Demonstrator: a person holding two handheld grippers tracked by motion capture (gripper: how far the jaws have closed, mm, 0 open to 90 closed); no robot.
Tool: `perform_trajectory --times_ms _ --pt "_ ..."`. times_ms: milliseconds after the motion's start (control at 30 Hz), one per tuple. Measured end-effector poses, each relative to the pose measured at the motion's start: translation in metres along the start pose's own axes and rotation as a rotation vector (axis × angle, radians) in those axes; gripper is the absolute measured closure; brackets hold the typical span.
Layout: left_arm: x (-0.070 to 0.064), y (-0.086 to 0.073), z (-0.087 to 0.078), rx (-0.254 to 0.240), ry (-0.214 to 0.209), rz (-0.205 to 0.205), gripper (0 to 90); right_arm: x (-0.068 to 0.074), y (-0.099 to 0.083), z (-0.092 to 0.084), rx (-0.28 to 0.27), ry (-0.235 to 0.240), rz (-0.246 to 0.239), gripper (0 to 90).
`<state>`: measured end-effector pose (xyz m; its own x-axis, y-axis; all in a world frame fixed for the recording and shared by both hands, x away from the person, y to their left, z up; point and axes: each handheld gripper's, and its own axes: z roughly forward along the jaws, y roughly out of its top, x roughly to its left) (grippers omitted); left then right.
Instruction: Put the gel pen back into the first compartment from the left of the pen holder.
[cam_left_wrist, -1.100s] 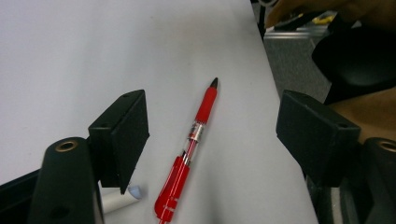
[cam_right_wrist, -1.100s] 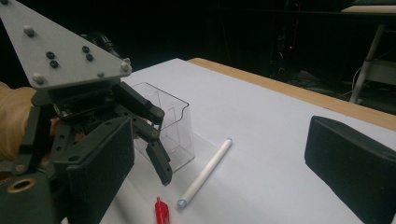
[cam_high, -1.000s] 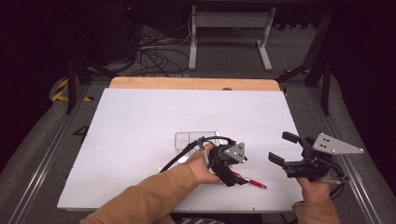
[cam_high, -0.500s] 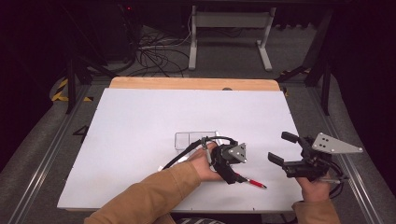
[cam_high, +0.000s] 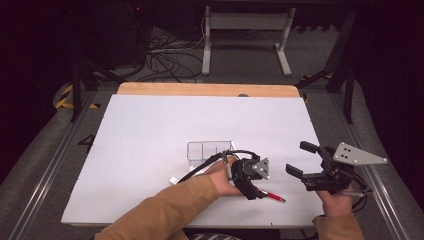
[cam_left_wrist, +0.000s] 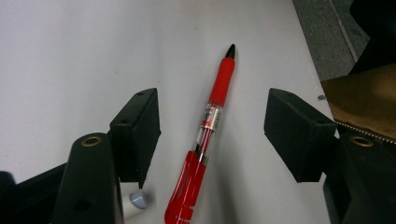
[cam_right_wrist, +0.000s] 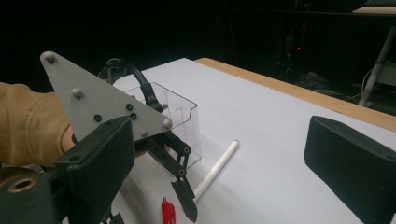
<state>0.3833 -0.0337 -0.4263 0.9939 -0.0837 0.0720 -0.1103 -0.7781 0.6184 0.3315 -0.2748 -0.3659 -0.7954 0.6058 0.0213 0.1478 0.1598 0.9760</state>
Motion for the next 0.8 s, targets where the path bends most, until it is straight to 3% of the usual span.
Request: perform_trajectory --times_ms 200,367,500,800 --pt "0.001 0.003 0.010 0.022 -0.020 0.002 41.9 0.001 0.001 -0.001 -0.003 0.004 -0.002 9.0" --pt "0.000 0.005 0.017 0.059 -0.002 0.004 44.9 0.001 0.001 -0.001 -0.007 0.007 -0.004 9.1" --pt "0.001 0.005 0.024 0.079 -0.013 0.005 47.9 0.000 0.001 -0.002 -0.007 0.008 -0.003 9.1" --pt "0.002 0.005 0.031 0.122 -0.014 0.014 60.5 0.000 0.000 -0.002 -0.013 0.016 0.002 9.1"
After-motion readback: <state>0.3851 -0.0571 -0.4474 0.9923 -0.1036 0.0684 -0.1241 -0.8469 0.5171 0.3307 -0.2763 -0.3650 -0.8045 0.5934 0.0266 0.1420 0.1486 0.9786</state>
